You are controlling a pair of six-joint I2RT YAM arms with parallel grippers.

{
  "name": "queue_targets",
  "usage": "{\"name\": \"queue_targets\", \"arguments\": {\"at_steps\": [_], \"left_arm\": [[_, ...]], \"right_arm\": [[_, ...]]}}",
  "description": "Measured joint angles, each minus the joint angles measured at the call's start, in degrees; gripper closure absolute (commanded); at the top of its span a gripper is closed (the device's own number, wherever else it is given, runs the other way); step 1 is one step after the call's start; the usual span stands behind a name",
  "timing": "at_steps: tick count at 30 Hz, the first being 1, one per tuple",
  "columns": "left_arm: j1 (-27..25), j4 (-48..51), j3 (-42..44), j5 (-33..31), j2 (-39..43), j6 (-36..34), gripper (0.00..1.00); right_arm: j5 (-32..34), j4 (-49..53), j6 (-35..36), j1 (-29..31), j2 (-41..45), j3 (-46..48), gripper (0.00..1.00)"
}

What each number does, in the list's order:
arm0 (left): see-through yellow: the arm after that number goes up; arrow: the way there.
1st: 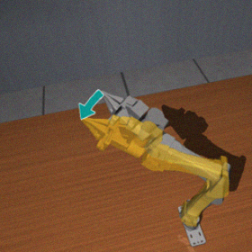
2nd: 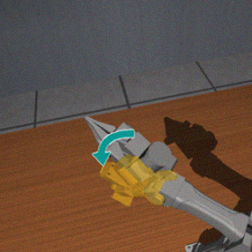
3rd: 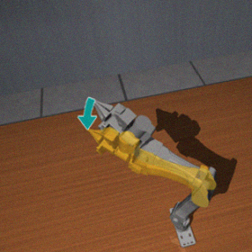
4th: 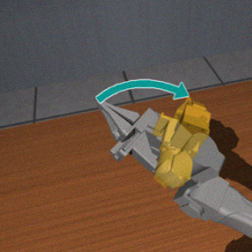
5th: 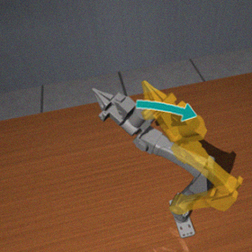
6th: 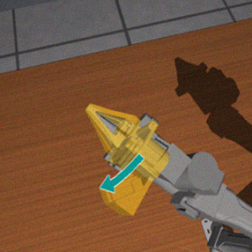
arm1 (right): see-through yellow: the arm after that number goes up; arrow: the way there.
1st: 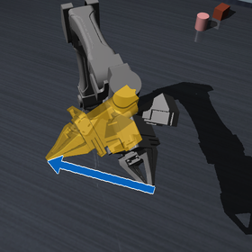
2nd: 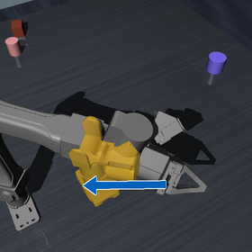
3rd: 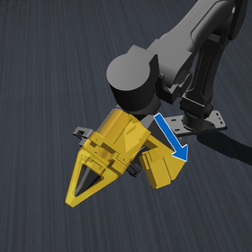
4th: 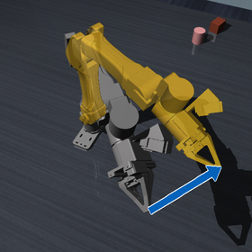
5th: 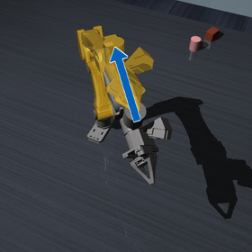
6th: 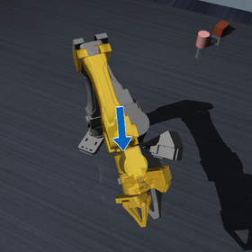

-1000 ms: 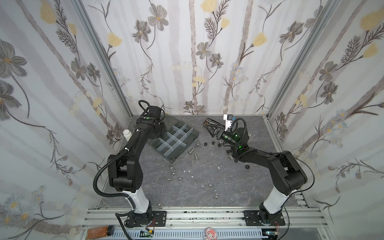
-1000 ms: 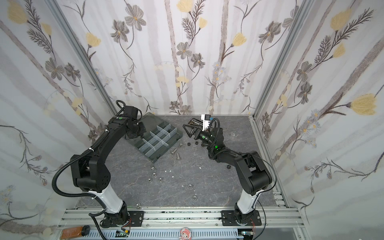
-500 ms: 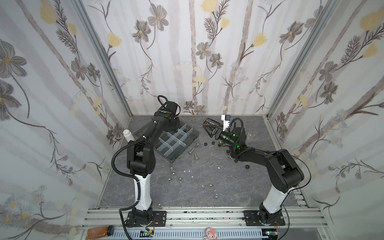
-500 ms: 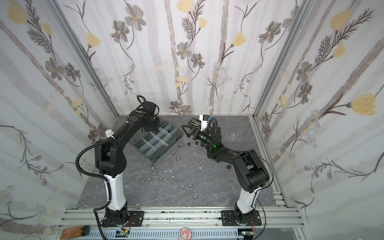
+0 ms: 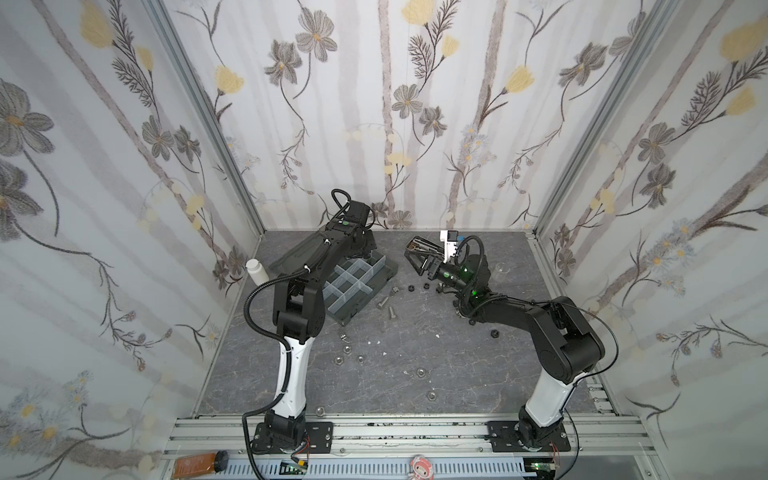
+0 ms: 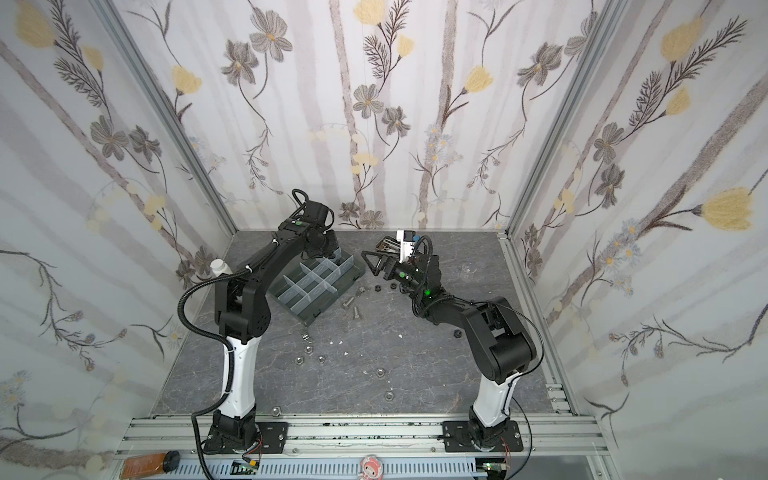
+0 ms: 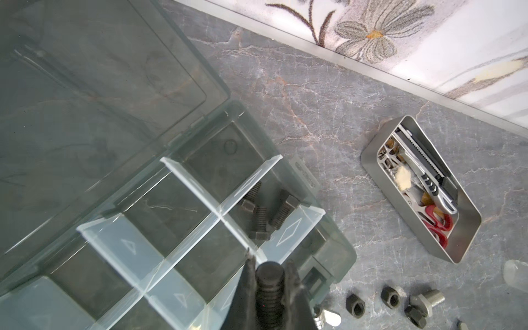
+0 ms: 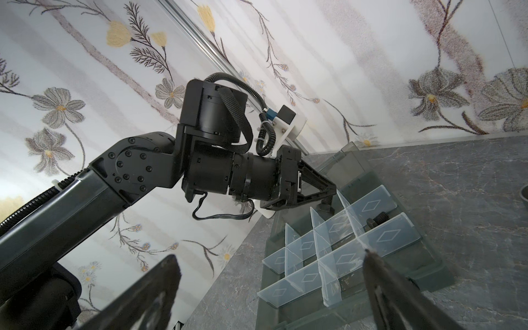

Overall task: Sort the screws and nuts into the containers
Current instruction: 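Carry the black bolt with the left gripper over an organizer compartment, then release the bolt into the organizer while the right gripper moves toward the nuts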

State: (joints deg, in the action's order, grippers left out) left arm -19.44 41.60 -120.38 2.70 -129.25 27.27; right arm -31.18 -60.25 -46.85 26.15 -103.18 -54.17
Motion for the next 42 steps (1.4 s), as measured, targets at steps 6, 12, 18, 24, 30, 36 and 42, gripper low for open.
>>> {"name": "queue_targets", "arguments": {"at_steps": [6, 12, 18, 24, 30, 36, 42], "left_arm": [[-0.37, -1.16, -4.70, 1.92, -5.40, 1.07, 1.00], [-0.42, -1.09, -8.20, 2.03, -9.03, 1.29, 1.00], [-0.22, -0.70, -12.70, 1.99, -12.50, 1.27, 1.00], [0.33, -0.11, -13.44, 1.40, -13.53, 1.27, 1.00], [0.59, 0.22, -13.44, 0.72, -13.64, 1.25, 0.99], [0.57, 0.22, -13.44, 1.36, -13.64, 1.22, 0.77], [0.48, 0.22, -13.42, 1.88, -13.49, 1.18, 0.63]], "right_arm": [[-0.24, 0.00, 0.00, 0.04, -0.24, -0.17, 0.00], [-0.44, 0.00, 0.00, 0.15, -0.66, -0.57, 0.00], [-0.46, 0.02, 0.02, 0.42, -0.96, -0.79, 0.00], [-0.61, 0.02, 0.04, 0.46, -1.05, -0.90, 0.00], [-0.63, 0.02, 0.07, 0.63, -1.38, -1.11, 0.00], [-0.63, 0.17, 0.46, 0.79, -1.40, -1.11, 0.00], [-0.39, 2.99, 1.57, 0.79, -0.33, -1.18, 0.00]]}}
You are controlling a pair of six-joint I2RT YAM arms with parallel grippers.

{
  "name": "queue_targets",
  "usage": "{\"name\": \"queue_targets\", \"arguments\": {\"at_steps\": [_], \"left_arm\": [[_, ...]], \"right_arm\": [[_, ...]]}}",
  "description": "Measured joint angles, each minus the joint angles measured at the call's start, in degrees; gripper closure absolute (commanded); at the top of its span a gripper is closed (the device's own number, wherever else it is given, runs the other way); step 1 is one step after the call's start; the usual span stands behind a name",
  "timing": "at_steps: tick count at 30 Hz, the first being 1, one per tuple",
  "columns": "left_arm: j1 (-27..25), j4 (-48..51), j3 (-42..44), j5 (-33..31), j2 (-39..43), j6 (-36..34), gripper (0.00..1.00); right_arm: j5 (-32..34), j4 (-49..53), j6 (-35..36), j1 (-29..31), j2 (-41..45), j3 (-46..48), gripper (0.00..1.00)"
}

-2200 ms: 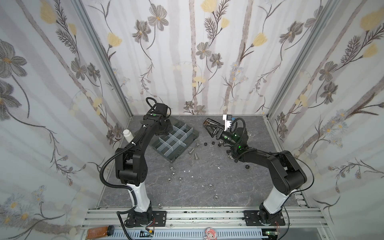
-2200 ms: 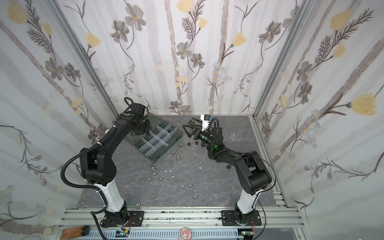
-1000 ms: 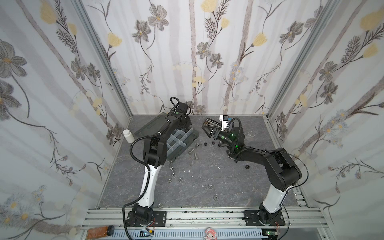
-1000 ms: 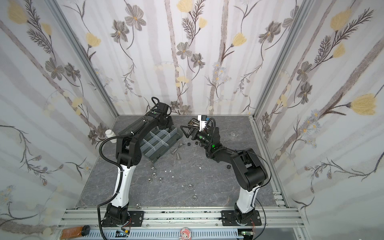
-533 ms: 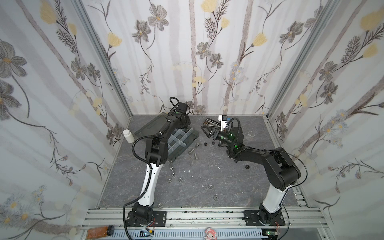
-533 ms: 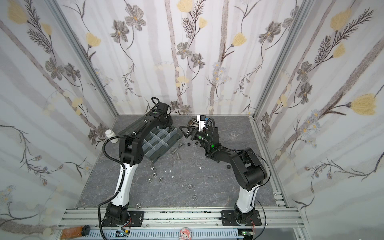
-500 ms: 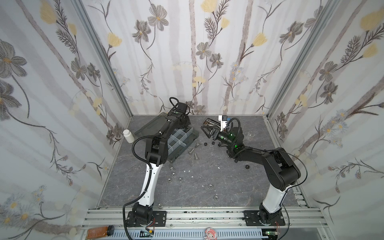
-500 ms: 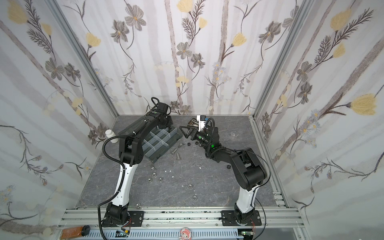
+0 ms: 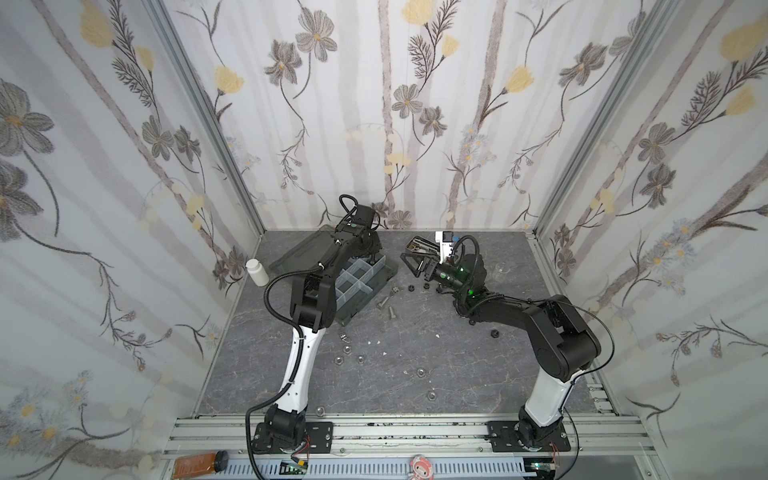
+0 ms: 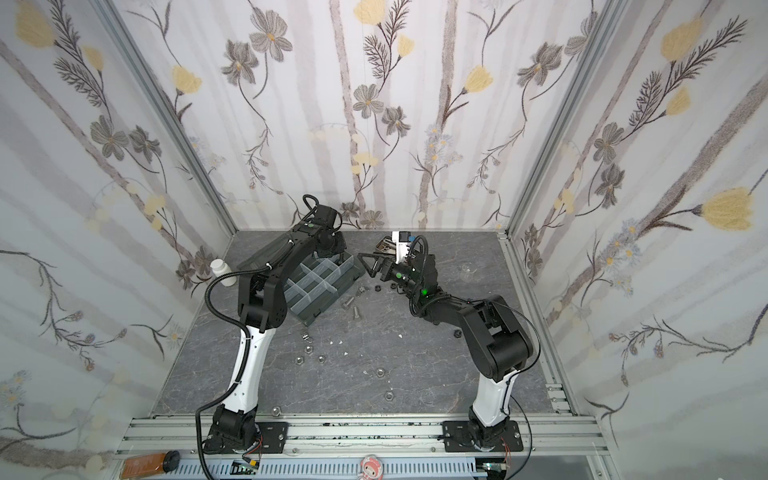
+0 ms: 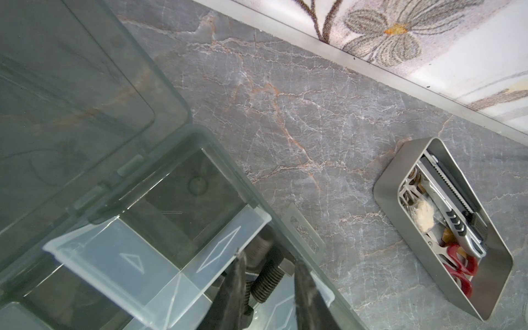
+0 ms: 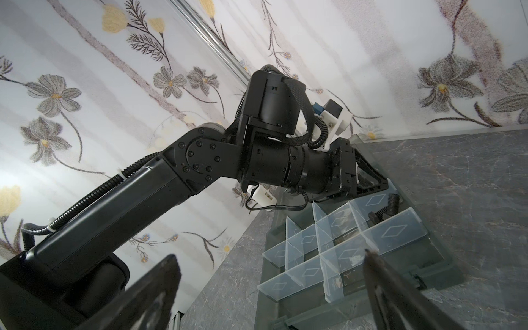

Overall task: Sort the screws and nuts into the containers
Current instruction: 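Release the bolt into the organizer while the right gripper moves toward the nuts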

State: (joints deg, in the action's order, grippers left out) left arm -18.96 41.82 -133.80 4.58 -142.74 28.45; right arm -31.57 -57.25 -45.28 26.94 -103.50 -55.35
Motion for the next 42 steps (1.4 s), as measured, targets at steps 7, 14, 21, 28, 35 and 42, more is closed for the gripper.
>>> {"name": "queue_targets", "arguments": {"at_steps": [7, 14, 21, 28, 35, 42], "left_arm": [[-0.50, -0.46, 4.87, 0.15, 5.75, -0.15, 0.47], [-0.55, -4.66, 17.51, 0.70, 17.81, -0.92, 0.35], [-0.63, -9.75, 31.10, 1.90, 30.38, -1.51, 0.26], [-0.92, -12.79, 42.60, 3.37, 40.41, -2.56, 0.18], [-0.92, -14.84, 52.04, 4.00, 49.66, -2.86, 0.00], [-0.92, -16.79, 60.43, 3.26, 58.29, -2.99, 0.00]], "right_arm": [[5.49, 15.69, 6.84, -0.04, 6.73, -3.10, 0.01], [15.93, 34.64, 13.88, -1.01, 16.48, 0.37, 0.07], [23.19, 48.17, 18.10, -2.12, 22.12, 0.92, 0.13], [25.62, 57.24, 21.77, -3.65, 22.67, -0.46, 0.17], [27.96, 62.58, 23.93, -4.13, 21.94, -1.55, 0.18], [30.47, 66.20, 24.81, -4.83, 18.05, -3.34, 0.24]]}}
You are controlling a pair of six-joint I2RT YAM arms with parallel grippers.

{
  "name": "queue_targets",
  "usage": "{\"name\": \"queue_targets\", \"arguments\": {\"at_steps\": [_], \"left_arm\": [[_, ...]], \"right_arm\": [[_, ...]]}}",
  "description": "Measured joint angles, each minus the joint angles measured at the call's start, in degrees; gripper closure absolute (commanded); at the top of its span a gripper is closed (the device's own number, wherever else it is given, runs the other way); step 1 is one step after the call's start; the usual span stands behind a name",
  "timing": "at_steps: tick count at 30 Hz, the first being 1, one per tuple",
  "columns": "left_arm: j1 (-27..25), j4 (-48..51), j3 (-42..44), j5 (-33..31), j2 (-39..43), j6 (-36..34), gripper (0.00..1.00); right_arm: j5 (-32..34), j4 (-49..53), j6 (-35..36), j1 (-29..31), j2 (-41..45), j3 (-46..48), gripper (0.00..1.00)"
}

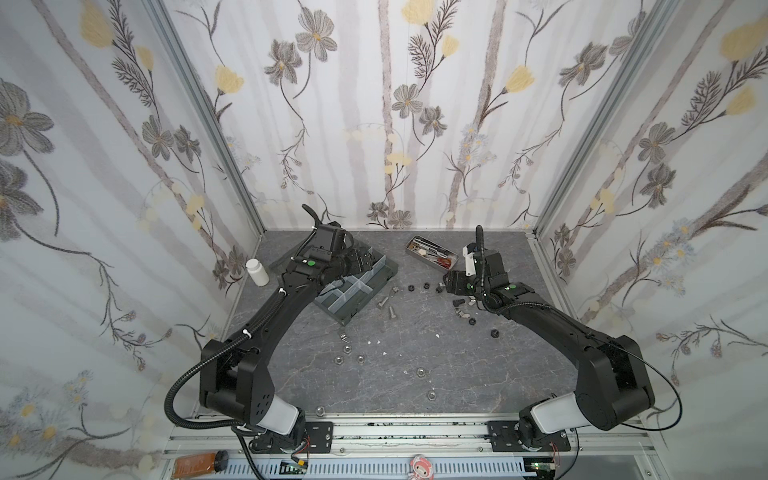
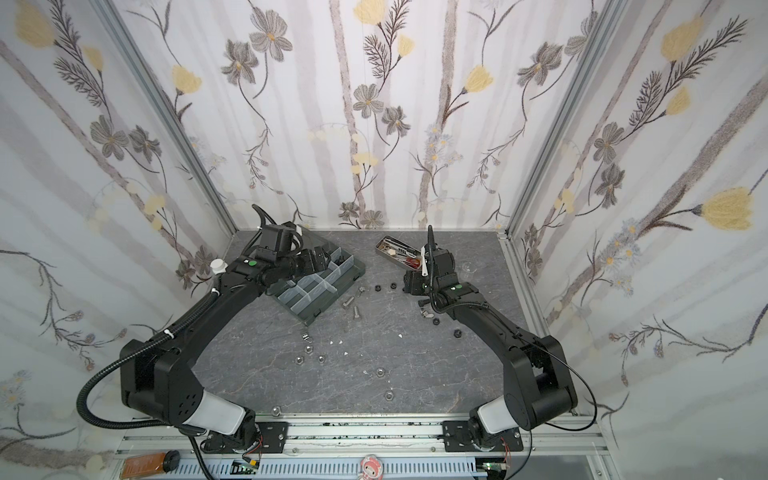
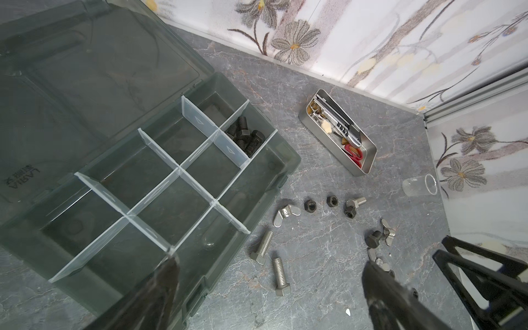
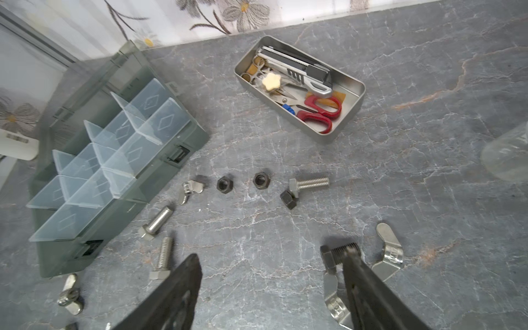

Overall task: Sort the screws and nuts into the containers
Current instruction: 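Release the bolt into the organizer while the right gripper moves toward the nuts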

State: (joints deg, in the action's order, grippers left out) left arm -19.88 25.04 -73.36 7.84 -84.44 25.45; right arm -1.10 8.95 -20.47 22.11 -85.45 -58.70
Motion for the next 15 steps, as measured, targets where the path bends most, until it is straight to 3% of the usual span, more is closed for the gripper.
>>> {"name": "queue_targets", "arguments": {"at_steps": [7, 15], "left_arm": [[0.00, -2.45, 8.63, -0.17, 4.63, 0.00, 0.00], [0.00, -2.84, 9.92, 0.07, 5.20, -1.29, 0.00]], "right_arm": [[1.51, 2.56, 1.42, -0.87, -4.02, -1.33, 0.27], [3.43, 3.61, 2.23, -2.10, -6.75, -1.29, 0.31]]}}
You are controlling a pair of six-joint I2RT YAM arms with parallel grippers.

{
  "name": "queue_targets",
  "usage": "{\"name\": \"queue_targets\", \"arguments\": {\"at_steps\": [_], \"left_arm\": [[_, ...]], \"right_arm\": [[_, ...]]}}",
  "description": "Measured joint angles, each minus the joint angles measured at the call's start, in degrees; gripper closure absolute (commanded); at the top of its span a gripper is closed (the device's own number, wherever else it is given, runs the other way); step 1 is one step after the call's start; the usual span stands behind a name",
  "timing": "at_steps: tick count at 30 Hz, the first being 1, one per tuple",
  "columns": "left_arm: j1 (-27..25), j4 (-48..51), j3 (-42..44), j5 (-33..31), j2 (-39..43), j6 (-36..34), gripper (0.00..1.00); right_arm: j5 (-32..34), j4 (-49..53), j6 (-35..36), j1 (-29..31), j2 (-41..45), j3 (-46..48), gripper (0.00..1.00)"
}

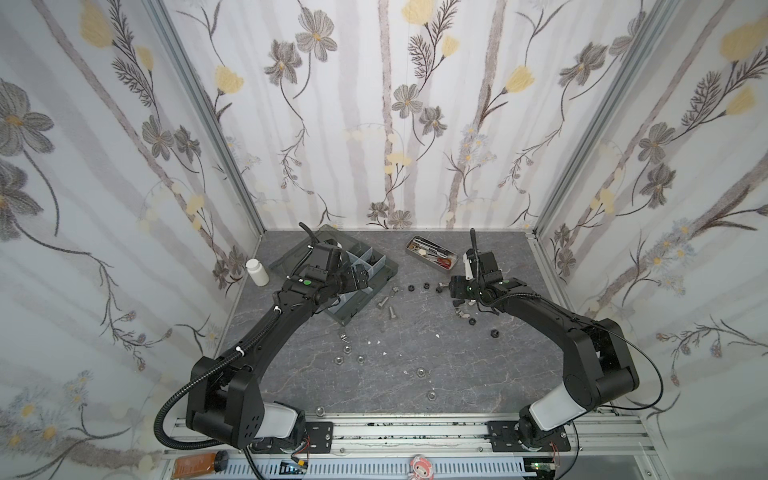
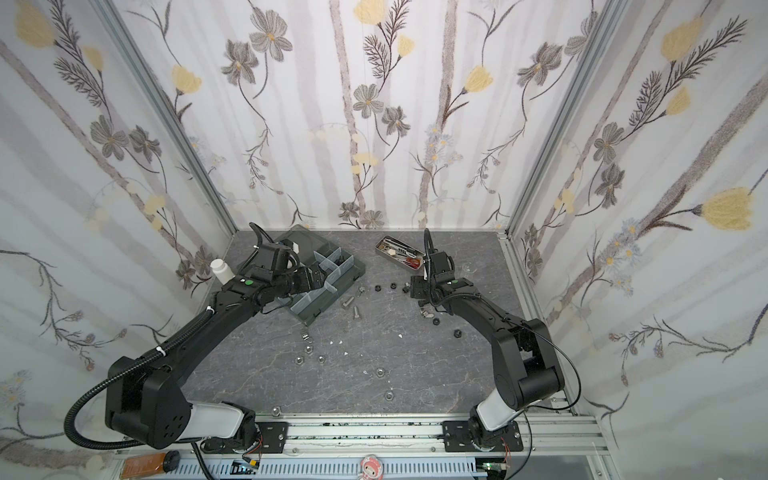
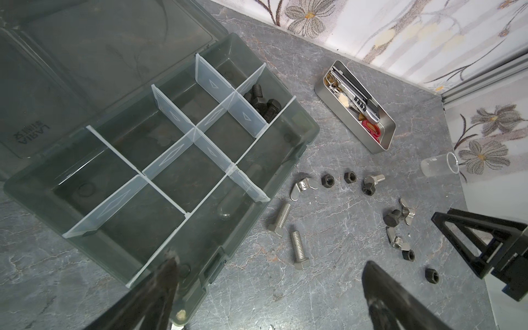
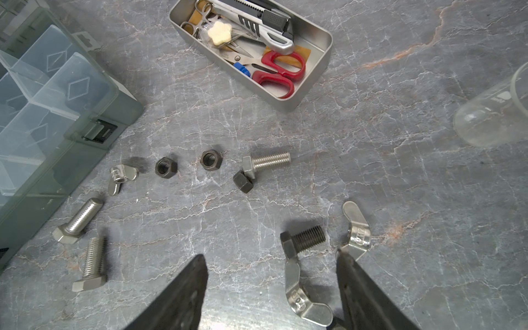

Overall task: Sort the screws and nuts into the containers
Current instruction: 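Release the bolt into the organizer while the right gripper moves toward the nuts, then lower the right gripper onto a black bolt beside a wing nut and close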

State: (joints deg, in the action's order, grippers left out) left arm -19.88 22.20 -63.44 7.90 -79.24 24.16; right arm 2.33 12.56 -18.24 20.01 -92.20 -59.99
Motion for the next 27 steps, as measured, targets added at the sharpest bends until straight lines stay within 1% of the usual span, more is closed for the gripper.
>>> {"name": "queue_targets", "arguments": {"at_steps": [3, 9, 14, 27], "left_arm": [[0.00, -0.04, 0.31, 0.74, 1.09, -0.22, 0.00], [0.00, -0.26, 3.96, 1.79, 4.72, -0.20, 0.00], [0.00, -0.90, 5.14, 2.43, 5.29, -0.22, 0.00], [0.02, -1.40, 5.60, 3.32, 6.60, -0.22, 0.00]], "right_arm": [[0.70, 1.20, 0.35, -0.72, -1.86, 0.00, 0.38], [0.70, 2.01, 1.18, -0.83, -5.38, -2.51, 0.40], [0.61, 2.45, 1.81, -0.96, -7.34, -2.75, 0.44], [1.07, 4.42, 2.43, -0.96, -11.04, -4.09, 0.42]]}}
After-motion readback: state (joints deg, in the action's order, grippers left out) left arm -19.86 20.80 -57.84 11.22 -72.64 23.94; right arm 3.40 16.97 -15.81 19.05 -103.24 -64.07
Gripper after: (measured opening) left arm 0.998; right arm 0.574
